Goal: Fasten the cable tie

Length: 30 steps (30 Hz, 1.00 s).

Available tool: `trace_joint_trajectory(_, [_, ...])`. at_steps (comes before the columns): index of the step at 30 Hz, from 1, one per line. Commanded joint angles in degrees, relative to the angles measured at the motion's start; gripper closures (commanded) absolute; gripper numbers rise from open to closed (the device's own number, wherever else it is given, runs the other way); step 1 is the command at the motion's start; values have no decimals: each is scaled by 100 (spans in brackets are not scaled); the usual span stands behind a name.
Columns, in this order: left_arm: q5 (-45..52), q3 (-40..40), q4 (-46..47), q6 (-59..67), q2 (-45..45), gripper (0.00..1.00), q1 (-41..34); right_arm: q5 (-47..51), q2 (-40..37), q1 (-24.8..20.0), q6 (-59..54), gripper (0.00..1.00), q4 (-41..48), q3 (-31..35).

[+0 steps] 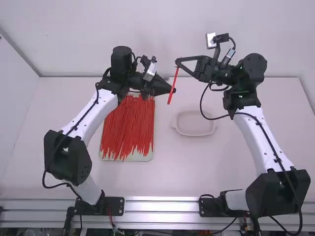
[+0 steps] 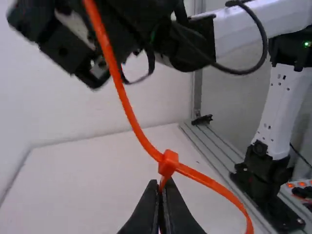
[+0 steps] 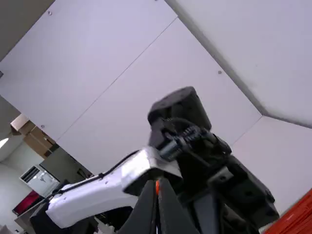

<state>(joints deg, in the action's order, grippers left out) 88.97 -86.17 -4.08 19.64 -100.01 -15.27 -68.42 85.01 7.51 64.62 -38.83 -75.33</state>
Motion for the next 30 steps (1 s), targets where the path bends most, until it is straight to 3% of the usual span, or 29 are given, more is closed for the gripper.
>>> trace_joint_trajectory(1, [83, 442, 79, 76, -13, 98, -15, 417, -111, -90, 101, 100, -151, -118])
trace_joint_trajectory(8, [98, 1154, 63, 74, -13, 98, -22, 573, -111, -164, 96, 100, -153, -118])
trace_joint_trajectory(19, [98, 1357, -129, -35, -7, 98, 0, 656, -111, -264, 111, 100, -149, -118])
trace_joint_trajectory(20, [98, 1353, -343, -234, -7, 98, -20, 651, -111, -264, 72, 100, -146, -118])
trace_joint_trajectory(23, [98, 1353, -1305, -1099, -7, 98, 20, 638, -111, -304, -321, 78, 96, -118])
trace_joint_trajectory(26, [98, 1353, -2387, -1908, -7, 98, 24, 627, -111, -431, -514, 69, 531, -118])
trace_joint_trajectory(30, [-63, 1353, -3912, -3040, -7, 98, 50, 531, -111, -525, -782, 66, 1036, -114])
